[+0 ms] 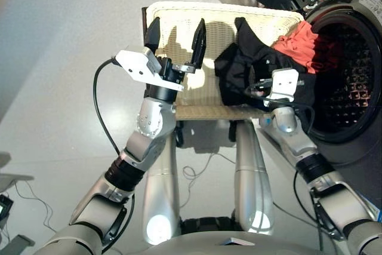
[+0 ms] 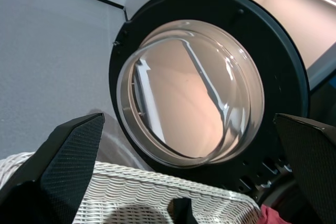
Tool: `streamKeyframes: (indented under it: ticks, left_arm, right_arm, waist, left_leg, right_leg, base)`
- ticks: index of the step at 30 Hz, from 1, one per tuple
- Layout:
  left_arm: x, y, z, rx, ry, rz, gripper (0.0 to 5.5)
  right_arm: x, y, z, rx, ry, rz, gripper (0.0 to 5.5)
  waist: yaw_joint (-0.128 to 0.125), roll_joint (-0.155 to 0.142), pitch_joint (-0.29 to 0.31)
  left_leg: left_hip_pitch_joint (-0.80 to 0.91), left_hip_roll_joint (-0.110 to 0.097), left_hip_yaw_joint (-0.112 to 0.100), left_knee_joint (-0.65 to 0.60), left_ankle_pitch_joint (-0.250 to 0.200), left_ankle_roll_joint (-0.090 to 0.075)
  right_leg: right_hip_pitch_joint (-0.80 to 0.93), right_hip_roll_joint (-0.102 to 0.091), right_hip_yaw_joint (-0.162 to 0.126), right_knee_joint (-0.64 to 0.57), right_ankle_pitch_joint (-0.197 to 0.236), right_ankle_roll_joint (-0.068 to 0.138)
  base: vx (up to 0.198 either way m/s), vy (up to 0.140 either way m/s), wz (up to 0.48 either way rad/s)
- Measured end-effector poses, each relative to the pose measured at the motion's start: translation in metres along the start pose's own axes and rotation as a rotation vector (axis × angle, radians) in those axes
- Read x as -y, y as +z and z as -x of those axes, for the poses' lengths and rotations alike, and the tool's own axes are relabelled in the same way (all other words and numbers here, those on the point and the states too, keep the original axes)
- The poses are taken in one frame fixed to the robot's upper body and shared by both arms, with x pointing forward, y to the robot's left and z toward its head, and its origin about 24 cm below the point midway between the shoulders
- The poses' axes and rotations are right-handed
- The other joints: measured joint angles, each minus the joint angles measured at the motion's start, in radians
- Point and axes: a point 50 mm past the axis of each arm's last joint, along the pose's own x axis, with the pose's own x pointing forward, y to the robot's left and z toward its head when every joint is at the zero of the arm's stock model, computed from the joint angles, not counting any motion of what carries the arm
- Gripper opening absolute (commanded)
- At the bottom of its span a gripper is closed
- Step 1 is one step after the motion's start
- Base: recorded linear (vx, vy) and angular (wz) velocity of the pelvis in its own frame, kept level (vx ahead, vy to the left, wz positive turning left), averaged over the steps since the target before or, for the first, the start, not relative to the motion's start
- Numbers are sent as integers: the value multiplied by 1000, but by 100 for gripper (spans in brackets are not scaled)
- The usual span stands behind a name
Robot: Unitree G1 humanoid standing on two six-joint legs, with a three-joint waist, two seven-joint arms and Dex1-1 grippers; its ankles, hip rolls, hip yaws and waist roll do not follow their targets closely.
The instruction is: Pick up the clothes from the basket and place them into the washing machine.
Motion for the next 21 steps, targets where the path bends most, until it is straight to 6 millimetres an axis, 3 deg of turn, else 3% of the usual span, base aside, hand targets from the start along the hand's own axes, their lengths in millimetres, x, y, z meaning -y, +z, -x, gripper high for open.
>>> streamKeyframes:
  ticks: [3,9,13,21]
  left_arm:
    - [3,1,0,4,-17,8,550]
    - [6,2,-1,6,-38,21,550]
    - [8,2,-2,10,-53,28,550]
    - [14,4,-8,16,-90,41,550]
  right_arm:
    - [2,-9,-9,-63,22,112,550]
    - [6,-23,-23,-170,22,169,550]
    - [12,-37,-27,-276,28,210,550]
    - [22,-43,-39,-391,48,225,550]
  waist:
    - [2,-1,0]
    - [7,-1,0]
    - [22,-1,0]
    - [53,0,0]
  left_leg:
    - [0,0,-1,-1,3,-4]
    - [-1,-1,-3,-2,3,-5]
    - [-1,-2,-4,-8,6,-7]
    - [-26,-2,-12,-12,11,-14]
  right_leg:
    - [0,0,-1,0,0,-1]
    - [0,-1,-2,-1,0,-1]
    - [-2,-1,-3,-3,0,-2]
    - [-26,-3,-8,0,-3,-6]
  base:
    - [0,0,0]
    - [0,0,0]
    - [0,0,0]
    - [0,0,0]
